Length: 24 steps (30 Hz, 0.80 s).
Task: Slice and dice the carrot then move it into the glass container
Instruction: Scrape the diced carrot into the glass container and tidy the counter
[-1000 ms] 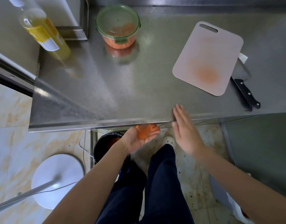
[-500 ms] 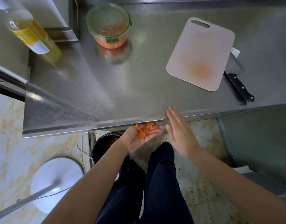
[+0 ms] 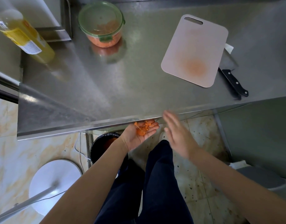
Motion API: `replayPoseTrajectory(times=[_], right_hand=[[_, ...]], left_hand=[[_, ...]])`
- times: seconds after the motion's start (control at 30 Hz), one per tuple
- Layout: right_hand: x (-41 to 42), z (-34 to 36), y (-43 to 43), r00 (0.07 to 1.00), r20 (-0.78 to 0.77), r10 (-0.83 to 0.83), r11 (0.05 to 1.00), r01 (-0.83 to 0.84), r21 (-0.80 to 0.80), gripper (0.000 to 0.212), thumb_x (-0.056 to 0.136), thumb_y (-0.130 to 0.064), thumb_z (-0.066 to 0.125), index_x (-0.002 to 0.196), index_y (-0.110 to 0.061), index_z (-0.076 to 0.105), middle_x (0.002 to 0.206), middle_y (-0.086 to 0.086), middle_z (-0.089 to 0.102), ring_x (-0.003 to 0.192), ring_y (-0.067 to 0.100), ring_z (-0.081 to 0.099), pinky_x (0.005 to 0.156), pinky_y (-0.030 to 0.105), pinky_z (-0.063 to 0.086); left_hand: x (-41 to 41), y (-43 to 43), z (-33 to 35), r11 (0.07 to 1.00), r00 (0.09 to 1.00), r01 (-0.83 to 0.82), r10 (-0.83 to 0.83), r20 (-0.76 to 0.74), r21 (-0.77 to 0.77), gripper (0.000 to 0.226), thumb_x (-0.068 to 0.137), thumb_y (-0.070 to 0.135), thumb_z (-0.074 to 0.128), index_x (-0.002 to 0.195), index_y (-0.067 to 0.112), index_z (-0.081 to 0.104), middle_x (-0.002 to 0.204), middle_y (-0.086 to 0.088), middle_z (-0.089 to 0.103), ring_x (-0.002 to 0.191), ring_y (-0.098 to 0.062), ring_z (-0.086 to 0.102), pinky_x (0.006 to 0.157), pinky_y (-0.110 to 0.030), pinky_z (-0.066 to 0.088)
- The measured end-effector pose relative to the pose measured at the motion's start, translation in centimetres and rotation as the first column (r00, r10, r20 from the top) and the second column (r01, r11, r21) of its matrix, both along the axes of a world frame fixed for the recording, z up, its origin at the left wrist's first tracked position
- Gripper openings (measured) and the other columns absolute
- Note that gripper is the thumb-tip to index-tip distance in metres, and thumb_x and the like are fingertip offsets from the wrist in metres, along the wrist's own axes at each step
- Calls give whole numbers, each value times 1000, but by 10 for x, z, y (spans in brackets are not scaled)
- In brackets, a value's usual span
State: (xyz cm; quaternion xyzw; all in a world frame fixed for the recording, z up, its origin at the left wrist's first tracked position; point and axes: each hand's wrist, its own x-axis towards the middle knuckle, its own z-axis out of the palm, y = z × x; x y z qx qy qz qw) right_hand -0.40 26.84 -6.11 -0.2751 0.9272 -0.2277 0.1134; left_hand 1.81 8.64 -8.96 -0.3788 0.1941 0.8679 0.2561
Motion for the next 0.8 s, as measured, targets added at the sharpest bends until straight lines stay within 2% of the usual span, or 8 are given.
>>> replayPoseTrajectory(times=[0.07, 0.13, 0.3, 0.37, 0.43, 0.57, 0.7, 0.8], right_hand=[[20, -2, -8, 969, -24, 248, 969, -248, 8, 44, 100, -22, 31, 138, -6, 46, 144, 9, 45, 135, 16, 38, 111, 35, 34], [31, -2, -12, 916, -5, 401, 916, -401, -11, 40, 98, -20, 34, 131, -8, 53, 133, 6, 55, 126, 13, 46, 108, 27, 35], [12, 6, -9, 962, -17, 274, 957, -274, -93, 32, 100, -25, 37, 111, -12, 64, 108, 0, 62, 101, 8, 55, 89, 18, 42], [-1, 9, -6, 967, -50, 249, 967, -251, -44, 31, 98, -26, 38, 97, -13, 66, 91, -2, 60, 82, 8, 54, 73, 16, 39], [-14, 14, -8, 960, -37, 276, 961, -275, 29, 34, 97, -27, 37, 90, -13, 66, 86, -1, 59, 77, 12, 55, 66, 21, 44], [-32, 22, -17, 930, 27, 367, 918, -367, 149, 25, 99, -19, 44, 102, -9, 67, 100, 4, 60, 95, 20, 55, 84, 28, 40], [-40, 30, -29, 885, 27, 464, 867, -460, 191, 30, 102, -23, 39, 110, -11, 64, 106, 3, 59, 100, 19, 55, 86, 27, 38], [-47, 34, -37, 835, 37, 548, 808, -541, 234, 28, 100, -23, 41, 107, -9, 65, 104, 5, 60, 100, 21, 55, 87, 31, 41]], left_hand=[[1, 1, 1, 999, 998, 32, -33, -46, -34, 37, 100, 14, 27, 114, -8, 55, 102, -20, 68, 90, -26, 68, 82, -35, 56], [2, 0, 1, 997, 994, 71, -74, -77, -43, 40, 100, 17, 26, 115, -7, 55, 103, -18, 68, 91, -24, 68, 81, -31, 57], [1, -1, 3, 999, 999, 7, -9, -42, -49, 37, 101, 12, 27, 112, -9, 55, 94, -20, 68, 82, -24, 70, 72, -32, 59], [1, 2, 3, 998, 999, -25, 23, -29, -61, 35, 101, 10, 28, 106, -8, 57, 90, -20, 69, 80, -25, 70, 77, -35, 58], [1, 4, 2, 996, 999, -48, 48, -9, -77, 33, 101, 9, 29, 104, -7, 58, 88, -19, 70, 79, -25, 70, 81, -37, 55], [5, 2, -1, 990, 994, -103, 107, 38, -100, 32, 101, 10, 31, 103, -6, 59, 90, -19, 70, 81, -25, 70, 80, -36, 56], [12, -2, 7, 978, 980, -177, 186, 76, -112, 32, 101, 8, 29, 100, -7, 57, 92, -20, 67, 88, -28, 65, 75, -36, 56], [21, -4, 15, 955, 954, -269, 281, 103, -122, 34, 100, 7, 27, 94, -7, 57, 85, -20, 66, 84, -29, 63, 69, -34, 57]])
